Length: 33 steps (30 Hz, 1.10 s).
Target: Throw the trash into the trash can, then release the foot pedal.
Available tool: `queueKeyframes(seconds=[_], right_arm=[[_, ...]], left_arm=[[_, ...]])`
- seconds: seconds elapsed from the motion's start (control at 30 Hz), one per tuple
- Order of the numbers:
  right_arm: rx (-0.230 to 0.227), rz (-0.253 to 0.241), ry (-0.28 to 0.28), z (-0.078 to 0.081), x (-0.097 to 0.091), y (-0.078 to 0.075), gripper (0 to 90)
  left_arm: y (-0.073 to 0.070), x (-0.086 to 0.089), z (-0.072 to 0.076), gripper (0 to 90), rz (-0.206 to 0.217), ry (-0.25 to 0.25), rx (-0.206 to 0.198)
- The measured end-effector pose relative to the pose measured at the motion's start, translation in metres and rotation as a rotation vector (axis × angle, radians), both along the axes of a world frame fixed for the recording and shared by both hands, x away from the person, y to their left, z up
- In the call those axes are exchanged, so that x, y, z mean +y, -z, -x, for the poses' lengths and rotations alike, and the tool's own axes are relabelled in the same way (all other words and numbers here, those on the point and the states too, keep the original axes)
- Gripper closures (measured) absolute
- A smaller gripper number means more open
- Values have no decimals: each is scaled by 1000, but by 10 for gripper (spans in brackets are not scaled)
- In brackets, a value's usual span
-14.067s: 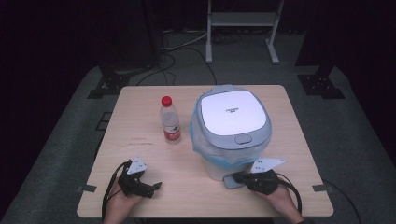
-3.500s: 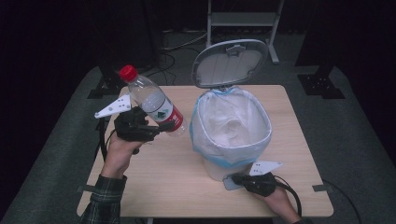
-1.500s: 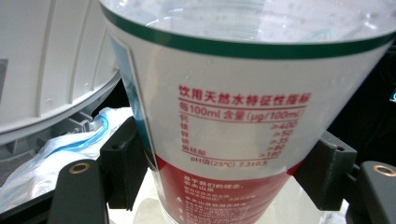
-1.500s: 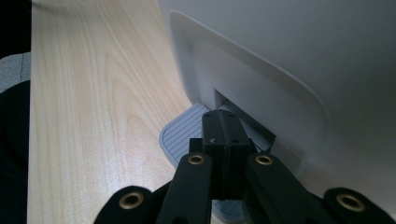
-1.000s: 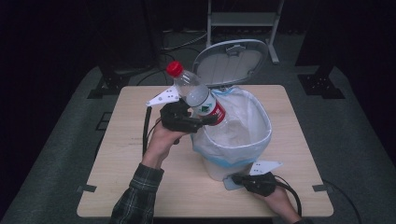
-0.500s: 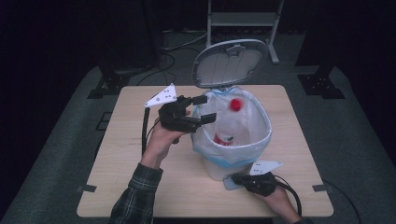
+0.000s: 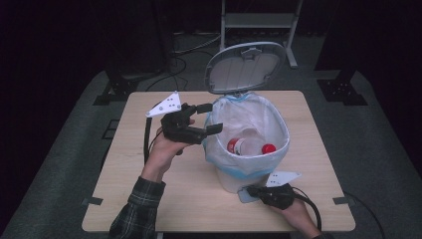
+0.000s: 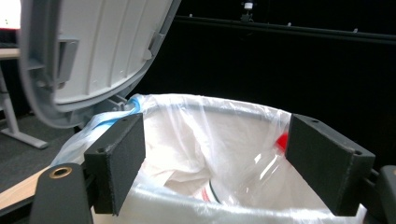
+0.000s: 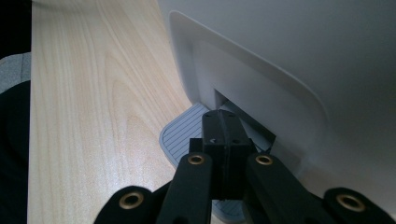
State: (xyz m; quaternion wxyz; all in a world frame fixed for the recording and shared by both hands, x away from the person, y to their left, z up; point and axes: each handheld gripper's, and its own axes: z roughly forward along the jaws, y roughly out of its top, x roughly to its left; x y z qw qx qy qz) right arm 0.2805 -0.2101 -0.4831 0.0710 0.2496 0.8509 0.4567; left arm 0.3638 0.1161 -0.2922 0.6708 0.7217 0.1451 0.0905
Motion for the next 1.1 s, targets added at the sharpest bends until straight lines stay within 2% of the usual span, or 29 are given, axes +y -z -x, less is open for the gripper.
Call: queueKeyframes(seconds=[0.2, 0.23, 0.3, 0.4, 0.43, 0.83, 1.1], right_arm=[[0, 1, 0, 0, 0, 0, 900], [-1, 1, 0, 0, 0, 0, 900], [0, 0, 0, 0, 0, 0, 900], [0, 0, -1, 0, 0, 0, 900], [1, 0, -1, 0, 0, 0, 900], [-1, 0, 5, 1, -1, -1, 900], [-21, 3, 4, 5, -2, -5, 899]], left_arm=[[0, 7, 5, 167, -24, -16, -6], [-1, 10, 7, 163, -43, -23, -13], [-1, 13, 11, 163, -52, -31, -18], [0, 15, 13, 119, -67, -45, -22], [1, 19, 17, 108, -81, -58, -25], [19, 47, 36, 84, -130, -122, -20], [33, 66, 50, 83, -146, -147, -15]])
